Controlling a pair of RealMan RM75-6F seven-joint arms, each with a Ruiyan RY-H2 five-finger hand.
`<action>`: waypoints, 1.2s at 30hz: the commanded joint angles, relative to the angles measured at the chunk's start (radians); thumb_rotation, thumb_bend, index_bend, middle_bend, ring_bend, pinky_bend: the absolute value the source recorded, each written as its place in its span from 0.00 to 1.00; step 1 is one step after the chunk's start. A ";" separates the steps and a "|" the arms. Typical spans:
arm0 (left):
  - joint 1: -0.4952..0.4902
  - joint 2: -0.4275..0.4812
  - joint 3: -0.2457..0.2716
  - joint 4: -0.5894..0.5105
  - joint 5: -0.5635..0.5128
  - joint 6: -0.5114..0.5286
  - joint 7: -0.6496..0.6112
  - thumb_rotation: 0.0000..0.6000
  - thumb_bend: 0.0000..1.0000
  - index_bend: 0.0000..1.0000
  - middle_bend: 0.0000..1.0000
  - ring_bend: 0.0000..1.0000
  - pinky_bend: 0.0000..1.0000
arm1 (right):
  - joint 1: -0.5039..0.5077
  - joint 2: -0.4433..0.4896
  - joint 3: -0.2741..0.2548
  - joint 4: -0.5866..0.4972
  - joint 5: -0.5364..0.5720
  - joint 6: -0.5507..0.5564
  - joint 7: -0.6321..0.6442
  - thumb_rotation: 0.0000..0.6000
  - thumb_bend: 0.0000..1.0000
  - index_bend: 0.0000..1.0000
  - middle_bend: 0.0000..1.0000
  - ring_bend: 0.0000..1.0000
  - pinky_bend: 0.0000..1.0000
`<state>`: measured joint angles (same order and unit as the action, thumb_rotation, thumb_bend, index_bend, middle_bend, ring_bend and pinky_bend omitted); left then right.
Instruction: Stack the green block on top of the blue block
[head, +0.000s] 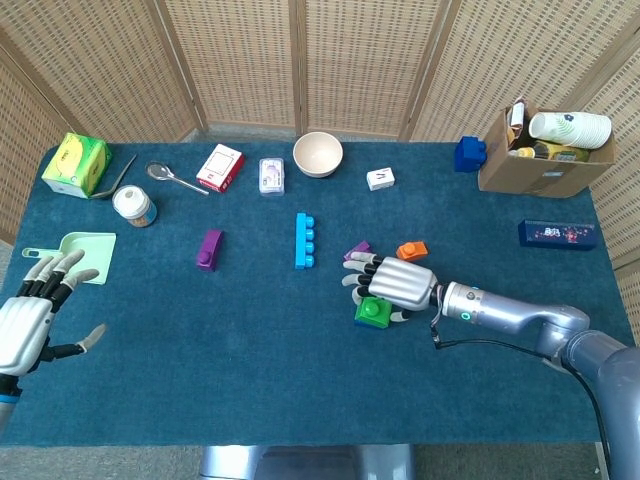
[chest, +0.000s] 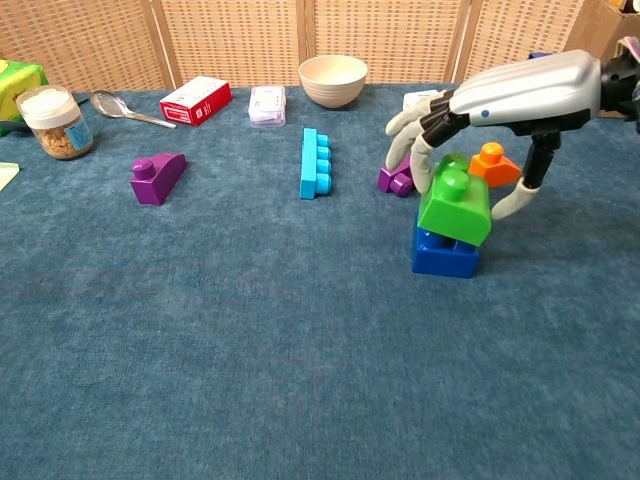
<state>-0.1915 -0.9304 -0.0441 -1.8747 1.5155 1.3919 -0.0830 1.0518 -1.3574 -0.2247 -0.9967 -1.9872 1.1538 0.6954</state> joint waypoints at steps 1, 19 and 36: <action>-0.001 -0.001 -0.001 0.000 0.000 -0.002 0.000 0.82 0.34 0.19 0.06 0.00 0.00 | -0.001 0.003 -0.001 -0.004 0.006 -0.002 -0.005 1.00 0.16 0.42 0.21 0.03 0.00; -0.001 0.000 -0.001 -0.001 -0.006 -0.007 0.006 0.82 0.34 0.19 0.06 0.00 0.00 | 0.009 -0.013 -0.017 0.013 0.012 -0.010 -0.011 1.00 0.16 0.41 0.21 0.03 0.00; 0.003 0.002 -0.001 0.003 -0.008 -0.004 0.003 0.82 0.34 0.19 0.06 0.00 0.00 | 0.024 -0.020 -0.022 0.009 0.011 -0.009 -0.017 1.00 0.16 0.40 0.21 0.03 0.00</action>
<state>-0.1886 -0.9284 -0.0456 -1.8714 1.5077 1.3881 -0.0802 1.0756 -1.3773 -0.2468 -0.9872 -1.9760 1.1446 0.6788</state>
